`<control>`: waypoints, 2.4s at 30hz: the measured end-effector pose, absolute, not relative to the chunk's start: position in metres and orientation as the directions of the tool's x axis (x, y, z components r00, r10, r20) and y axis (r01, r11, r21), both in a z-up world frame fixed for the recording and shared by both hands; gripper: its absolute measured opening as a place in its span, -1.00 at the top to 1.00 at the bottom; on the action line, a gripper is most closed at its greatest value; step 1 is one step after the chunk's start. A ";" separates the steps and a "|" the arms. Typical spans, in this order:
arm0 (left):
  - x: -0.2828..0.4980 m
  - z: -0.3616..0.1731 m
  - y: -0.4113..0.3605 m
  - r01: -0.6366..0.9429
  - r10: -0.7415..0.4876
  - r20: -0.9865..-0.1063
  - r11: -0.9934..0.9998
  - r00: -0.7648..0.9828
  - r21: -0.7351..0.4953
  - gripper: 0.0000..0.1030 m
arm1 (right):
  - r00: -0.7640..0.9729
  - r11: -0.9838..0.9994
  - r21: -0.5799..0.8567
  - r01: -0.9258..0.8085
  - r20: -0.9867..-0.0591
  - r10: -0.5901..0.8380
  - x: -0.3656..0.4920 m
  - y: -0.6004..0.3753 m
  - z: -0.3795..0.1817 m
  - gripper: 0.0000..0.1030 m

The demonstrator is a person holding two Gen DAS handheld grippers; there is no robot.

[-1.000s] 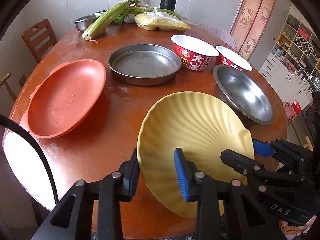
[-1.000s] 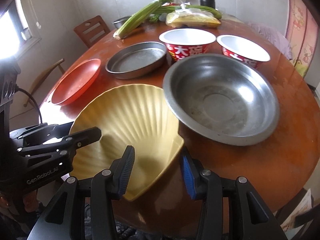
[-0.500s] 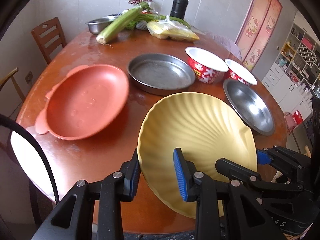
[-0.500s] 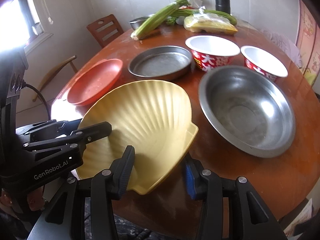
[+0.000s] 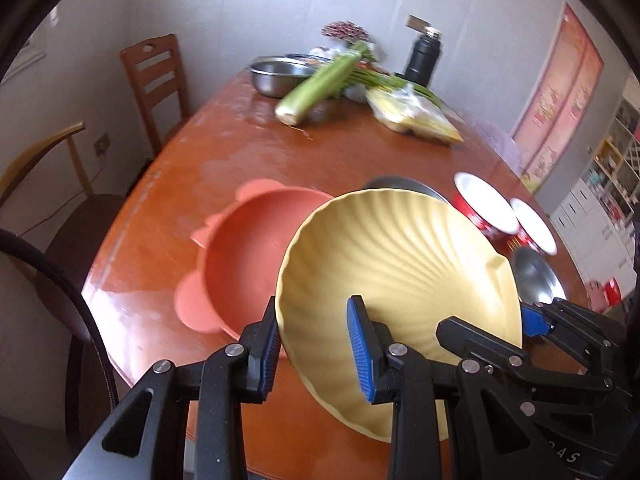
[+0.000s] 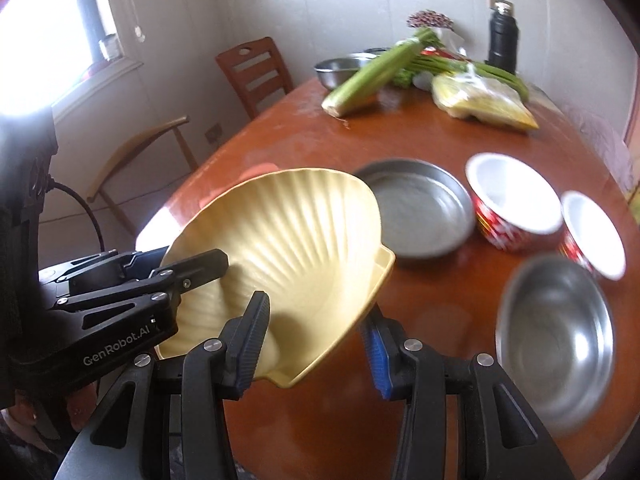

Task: Organize plates and bowls
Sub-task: 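Lift the yellow bowl with the left gripper and lower it onto the orange plate, then open the left gripper and withdraw from the yellow bowl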

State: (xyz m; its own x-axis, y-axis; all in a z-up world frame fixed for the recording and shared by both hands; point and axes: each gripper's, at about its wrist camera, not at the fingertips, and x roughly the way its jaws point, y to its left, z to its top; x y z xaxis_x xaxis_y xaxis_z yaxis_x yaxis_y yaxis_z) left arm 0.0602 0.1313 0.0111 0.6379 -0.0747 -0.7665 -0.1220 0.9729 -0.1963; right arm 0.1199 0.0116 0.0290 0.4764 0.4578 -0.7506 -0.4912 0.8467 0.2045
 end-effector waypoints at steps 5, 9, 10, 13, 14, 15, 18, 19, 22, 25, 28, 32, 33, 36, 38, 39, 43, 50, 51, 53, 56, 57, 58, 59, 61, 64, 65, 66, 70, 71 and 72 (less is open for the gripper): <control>0.075 0.010 0.153 -0.167 -0.030 -0.770 0.970 0.637 -0.175 0.37 | 0.454 0.830 0.213 -0.515 -0.753 0.476 0.140 0.036 0.028 0.08; 0.086 0.002 0.166 -0.188 -0.013 -0.782 0.968 0.624 -0.166 0.37 | 0.432 0.825 0.216 -0.522 -0.767 0.474 0.155 0.051 0.022 0.08; 0.087 0.000 0.168 -0.191 -0.012 -0.784 0.967 0.620 -0.166 0.37 | 0.430 0.825 0.217 -0.521 -0.769 0.474 0.158 0.055 0.019 0.08; 0.091 -0.006 0.171 -0.197 -0.002 -0.791 0.968 0.612 -0.155 0.37 | 0.424 0.830 0.206 -0.519 -0.781 0.459 0.166 0.062 0.013 0.08; 0.092 -0.009 0.172 -0.198 -0.001 -0.795 0.968 0.606 -0.152 0.37 | 0.420 0.832 0.205 -0.515 -0.786 0.454 0.167 0.064 0.012 0.08; 0.093 -0.011 0.173 -0.200 -0.003 -0.798 0.967 0.603 -0.155 0.37 | 0.425 0.835 0.196 -0.514 -0.788 0.446 0.168 0.066 0.011 0.08; 0.095 -0.016 0.176 -0.203 -0.005 -0.801 0.966 0.599 -0.158 0.37 | 0.425 0.838 0.182 -0.515 -0.795 0.434 0.171 0.071 0.007 0.08; 0.095 -0.016 0.176 -0.203 -0.005 -0.800 0.967 0.600 -0.157 0.37 | 0.418 0.838 0.191 -0.512 -0.796 0.437 0.172 0.071 0.006 0.08; 0.095 -0.018 0.177 -0.202 -0.008 -0.800 0.966 0.600 -0.161 0.37 | 0.421 0.841 0.180 -0.511 -0.800 0.427 0.173 0.072 0.004 0.08; 0.097 -0.019 0.179 -0.208 -0.005 -0.802 0.965 0.597 -0.161 0.37 | 0.415 0.842 0.185 -0.507 -0.804 0.426 0.175 0.074 0.003 0.08; 0.096 -0.018 0.181 -0.217 0.004 -0.802 0.964 0.598 -0.157 0.37 | 0.413 0.846 0.177 -0.503 -0.810 0.415 0.176 0.074 0.001 0.08; 0.094 -0.014 0.183 -0.223 0.015 -0.794 0.963 0.607 -0.152 0.37 | 0.410 0.841 0.181 -0.510 -0.808 0.423 0.175 0.074 0.002 0.08; 0.094 -0.014 0.184 -0.225 0.016 -0.794 0.962 0.608 -0.152 0.37 | 0.410 0.840 0.179 -0.512 -0.808 0.422 0.174 0.075 0.003 0.08; 0.093 -0.013 0.186 -0.237 0.030 -0.793 0.961 0.608 -0.145 0.37 | 0.414 0.838 0.170 -0.519 -0.808 0.420 0.171 0.076 0.004 0.08; 0.092 -0.012 0.188 -0.238 0.025 -0.792 0.959 0.610 -0.154 0.37 | 0.416 0.838 0.161 -0.522 -0.810 0.414 0.170 0.077 0.004 0.08; 0.091 -0.011 0.188 -0.241 0.027 -0.791 0.958 0.611 -0.154 0.37 | 0.416 0.838 0.157 -0.522 -0.811 0.411 0.169 0.078 0.004 0.08; 0.088 -0.008 0.189 -0.239 0.020 -0.788 0.957 0.616 -0.163 0.37 | 0.421 0.836 0.135 -0.531 -0.815 0.399 0.165 0.080 0.004 0.08; 0.083 0.000 0.186 -0.225 0.010 -0.778 0.960 0.628 -0.170 0.37 | 0.430 0.838 0.141 -0.527 -0.806 0.407 0.161 0.073 0.010 0.07; 0.083 0.000 0.185 -0.225 0.012 -0.780 0.960 0.626 -0.166 0.37 | 0.432 0.838 0.142 -0.526 -0.804 0.408 0.161 0.072 0.011 0.07; 0.083 0.002 0.183 -0.225 0.013 -0.782 0.961 0.623 -0.163 0.37 | 0.432 0.838 0.146 -0.526 -0.803 0.411 0.160 0.070 0.012 0.07; 0.084 0.005 0.181 -0.226 0.021 -0.782 0.962 0.623 -0.154 0.37 | 0.440 0.839 0.153 -0.522 -0.794 0.419 0.159 0.066 0.016 0.07; 0.084 0.008 0.180 -0.224 0.022 -0.780 0.963 0.625 -0.152 0.37 | 0.444 0.840 0.155 -0.521 -0.791 0.421 0.158 0.065 0.018 0.07; 0.086 0.011 0.178 -0.222 0.025 -0.778 0.964 0.627 -0.148 0.37 | 0.445 0.840 0.159 -0.519 -0.788 0.425 0.159 0.063 0.019 0.07; 0.086 0.013 0.177 -0.219 0.026 -0.778 0.965 0.628 -0.144 0.37 | 0.448 0.842 0.165 -0.514 -0.785 0.428 0.159 0.060 0.021 0.07; 0.088 0.018 0.173 -0.210 0.027 -0.775 0.968 0.631 -0.137 0.36 | 0.456 0.845 0.177 -0.504 -0.777 0.434 0.160 0.053 0.025 0.07; 0.094 0.026 0.166 -0.189 0.022 -0.772 0.973 0.635 -0.129 0.32 | 0.469 0.855 0.196 -0.481 -0.766 0.440 0.164 0.039 0.031 0.07; 0.096 0.028 0.163 -0.182 0.020 -0.772 0.976 0.636 -0.124 0.28 | 0.474 0.859 0.201 -0.471 -0.764 0.438 0.165 0.034 0.032 0.07; 0.099 0.029 0.160 -0.174 0.020 -0.772 0.978 0.635 -0.118 0.25 | 0.479 0.863 0.206 -0.461 -0.761 0.437 0.165 0.030 0.034 0.07; 0.112 0.037 0.145 -0.134 0.012 -0.774 0.987 0.633 -0.094 0.22 | 0.494 0.878 0.232 -0.418 -0.753 0.434 0.172 0.007 0.039 0.07; 0.116 0.039 0.140 -0.119 0.008 -0.775 0.989 0.632 -0.087 0.22 | 0.499 0.884 0.236 -0.405 -0.753 0.429 0.174 0.000 0.040 0.07; 0.118 0.041 0.136 -0.110 0.007 -0.775 0.991 0.632 -0.081 0.21 | 0.503 0.887 0.238 -0.395 -0.752 0.426 0.177 -0.005 0.041 0.06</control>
